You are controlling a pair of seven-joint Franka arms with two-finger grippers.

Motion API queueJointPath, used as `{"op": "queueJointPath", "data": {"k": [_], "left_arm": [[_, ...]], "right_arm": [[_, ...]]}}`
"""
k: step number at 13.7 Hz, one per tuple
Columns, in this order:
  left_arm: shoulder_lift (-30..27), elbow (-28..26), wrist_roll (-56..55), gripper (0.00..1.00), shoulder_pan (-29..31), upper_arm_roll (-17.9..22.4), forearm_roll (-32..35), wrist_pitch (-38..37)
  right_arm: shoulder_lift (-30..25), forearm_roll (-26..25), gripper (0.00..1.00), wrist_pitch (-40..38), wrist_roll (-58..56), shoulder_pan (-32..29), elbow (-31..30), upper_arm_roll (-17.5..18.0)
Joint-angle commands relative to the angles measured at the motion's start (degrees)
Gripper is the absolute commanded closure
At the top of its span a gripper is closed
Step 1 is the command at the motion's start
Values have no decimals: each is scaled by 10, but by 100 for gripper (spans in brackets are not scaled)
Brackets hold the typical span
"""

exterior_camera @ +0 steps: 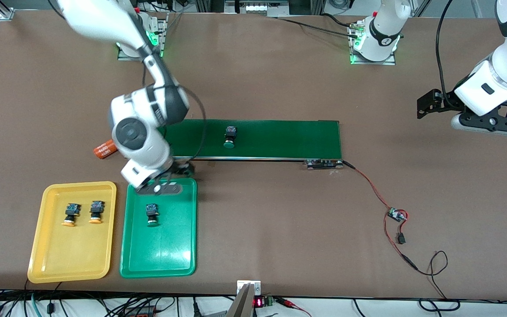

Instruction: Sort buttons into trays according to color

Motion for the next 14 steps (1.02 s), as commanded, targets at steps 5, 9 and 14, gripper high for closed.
{"op": "queueJointPath", "data": {"k": [5,9,14], "left_arm": [[-5,4,3,0,7,-1,15,-15],[-4,6,4,0,7,-1,14,-18],[-4,8,2,0,3,-2,15,-15]], "right_arm": [[-41,6,0,13,223,123,-75,15],[-49,5,0,12,252,125,-123,29],[-46,4,0,14,251,117,-141,29]]}}
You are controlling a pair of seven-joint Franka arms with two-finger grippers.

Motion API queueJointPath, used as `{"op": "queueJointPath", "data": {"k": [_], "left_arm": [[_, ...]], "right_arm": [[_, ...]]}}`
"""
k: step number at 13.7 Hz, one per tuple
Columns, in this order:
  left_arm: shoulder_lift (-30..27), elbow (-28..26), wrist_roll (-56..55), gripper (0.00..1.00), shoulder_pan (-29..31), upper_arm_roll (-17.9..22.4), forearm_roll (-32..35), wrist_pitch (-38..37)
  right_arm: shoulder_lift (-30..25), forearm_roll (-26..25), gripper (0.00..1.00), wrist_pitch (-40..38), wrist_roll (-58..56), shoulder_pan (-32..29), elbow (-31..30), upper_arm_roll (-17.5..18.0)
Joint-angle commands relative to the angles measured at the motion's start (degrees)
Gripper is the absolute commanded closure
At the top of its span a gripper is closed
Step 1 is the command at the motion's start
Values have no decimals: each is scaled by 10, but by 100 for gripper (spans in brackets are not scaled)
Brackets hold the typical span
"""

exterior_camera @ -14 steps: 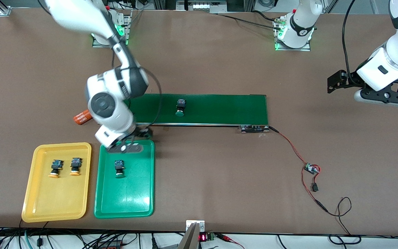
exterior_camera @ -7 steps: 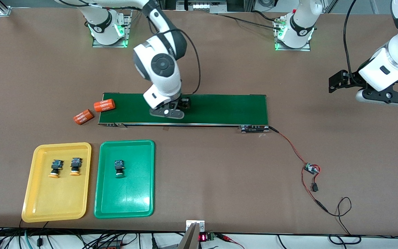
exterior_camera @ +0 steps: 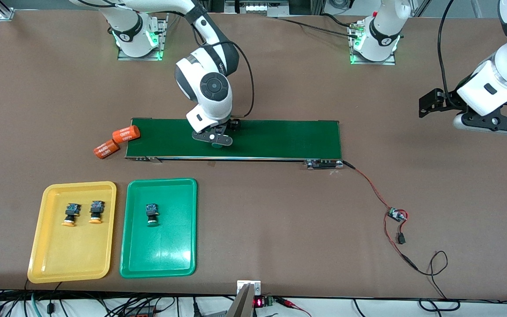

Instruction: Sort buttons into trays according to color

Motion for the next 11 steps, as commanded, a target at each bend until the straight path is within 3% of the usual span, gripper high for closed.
{"op": "queueJointPath", "data": {"k": [1,7,8,11], "left_arm": [[-4,6,3,0,2,-2,15,-11],[-4,9,2,0,0,-3,15,-23],[-4,10,1,0,-2,-6,15,-25],[-3,12,2,0,2,-7,15,-25]], "right_arm": [[-16,4,0,10,6,-10,-23,6],[-14,4,0,10,-1,-31,-41,6],[-14,3,4,11,-1,-31,-43,6],[-14,4,28,11,-1,-32,-43,6]]}}
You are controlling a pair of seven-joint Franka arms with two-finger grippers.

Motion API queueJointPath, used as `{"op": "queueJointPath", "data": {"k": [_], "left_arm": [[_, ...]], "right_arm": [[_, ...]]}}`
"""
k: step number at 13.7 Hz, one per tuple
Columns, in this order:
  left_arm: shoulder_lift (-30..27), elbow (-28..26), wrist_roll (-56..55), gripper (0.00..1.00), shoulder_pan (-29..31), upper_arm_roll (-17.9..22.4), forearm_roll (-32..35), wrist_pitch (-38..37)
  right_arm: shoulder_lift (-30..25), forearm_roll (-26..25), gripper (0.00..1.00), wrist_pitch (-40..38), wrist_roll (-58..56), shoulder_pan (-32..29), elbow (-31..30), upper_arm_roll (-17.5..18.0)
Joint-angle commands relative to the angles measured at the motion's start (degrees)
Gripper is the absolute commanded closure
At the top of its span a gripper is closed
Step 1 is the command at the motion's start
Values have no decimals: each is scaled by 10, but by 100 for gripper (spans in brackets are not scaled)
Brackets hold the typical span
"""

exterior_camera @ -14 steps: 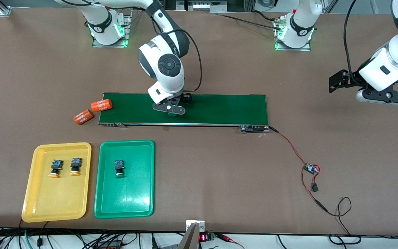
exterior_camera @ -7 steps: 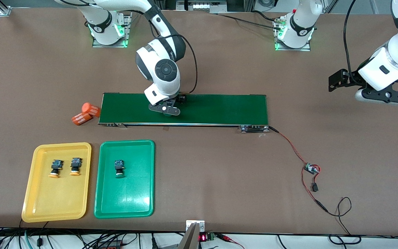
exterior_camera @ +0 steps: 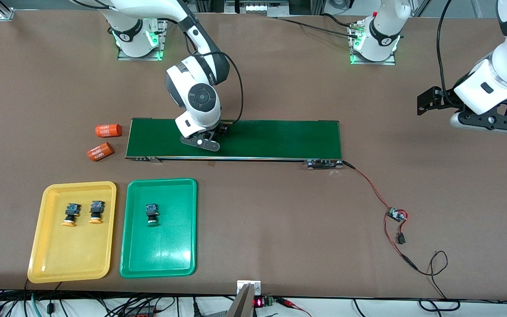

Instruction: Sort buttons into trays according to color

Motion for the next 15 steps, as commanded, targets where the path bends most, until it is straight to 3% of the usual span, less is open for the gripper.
{"op": "queueJointPath", "data": {"k": [1,6,7,11,15], "left_arm": [[-3,10,2,0,4,-3,15,-15],[-3,10,1,0,5,-3,14,-18],[-3,10,-3,0,5,-3,14,-20],[-4,10,2,0,5,-3,14,-24],[-5,10,2,0,5,-3,14,-31]], "right_arm": [[-14,4,37,9,-1,-4,-16,6],[-14,1,72,9,-13,-23,2,6],[-15,0,75,9,-15,-26,15,6],[2,-3,79,9,-98,-83,93,2],[50,-3,80,33,-262,-142,169,-2]]}}
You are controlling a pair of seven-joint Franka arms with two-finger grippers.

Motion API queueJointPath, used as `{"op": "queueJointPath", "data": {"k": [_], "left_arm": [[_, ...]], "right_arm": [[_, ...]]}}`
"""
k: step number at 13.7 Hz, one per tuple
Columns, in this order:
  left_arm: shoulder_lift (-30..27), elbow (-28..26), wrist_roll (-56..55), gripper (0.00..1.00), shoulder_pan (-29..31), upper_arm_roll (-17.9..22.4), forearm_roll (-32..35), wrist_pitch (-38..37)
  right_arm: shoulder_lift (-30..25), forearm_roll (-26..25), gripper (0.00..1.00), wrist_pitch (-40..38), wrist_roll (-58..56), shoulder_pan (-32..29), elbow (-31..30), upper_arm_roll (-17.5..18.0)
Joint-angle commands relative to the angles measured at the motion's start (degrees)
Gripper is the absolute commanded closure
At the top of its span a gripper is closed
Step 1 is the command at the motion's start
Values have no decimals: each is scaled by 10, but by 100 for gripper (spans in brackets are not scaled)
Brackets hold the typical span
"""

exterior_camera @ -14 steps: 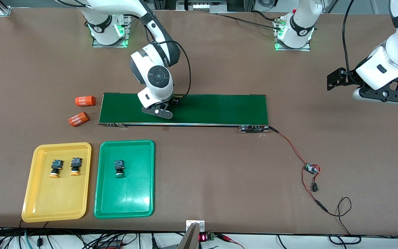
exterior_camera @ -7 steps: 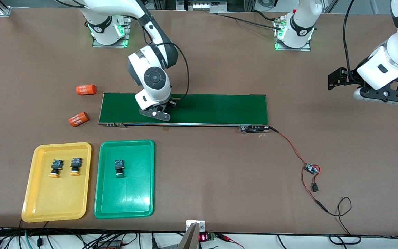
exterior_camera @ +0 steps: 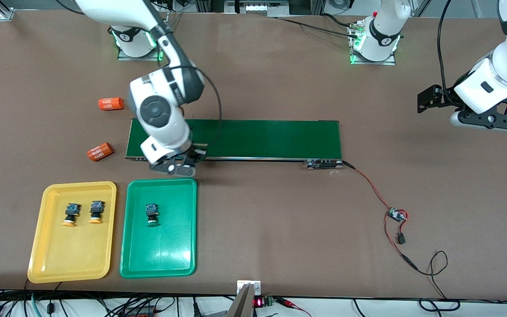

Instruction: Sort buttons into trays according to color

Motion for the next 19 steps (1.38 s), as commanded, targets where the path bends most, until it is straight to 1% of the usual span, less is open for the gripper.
{"op": "queueJointPath", "data": {"k": [1,2,4,7,9,14,15,16,17,18,19], "left_arm": [[-5,8,2,0,5,-3,14,-19],[-4,8,2,0,5,-2,14,-20],[0,20,3,0,4,-1,16,-11],[2,21,1,0,5,0,15,-12],[2,23,-1,0,4,1,16,-11],[3,22,-1,0,5,1,15,-11],[3,22,-1,0,5,2,16,-12],[3,22,-1,0,6,3,16,-11],[3,22,2,0,17,3,16,-11],[6,22,3,0,26,2,15,-11],[8,22,3,0,27,2,15,-11]], "right_arm": [[49,-2,80,19,-102,-39,61,5],[62,-1,80,38,-137,-48,73,3],[88,-1,81,77,-171,-64,81,2],[123,-1,82,110,-180,-70,99,2],[149,-1,82,153,-197,-76,103,2],[179,0,80,184,-212,-85,103,2],[180,2,69,184,-209,-85,103,2],[179,6,10,183,-205,-86,103,2],[176,18,0,179,-201,-87,103,2],[168,29,0,176,-201,-92,103,3],[154,34,0,153,-201,-93,102,4]]}}
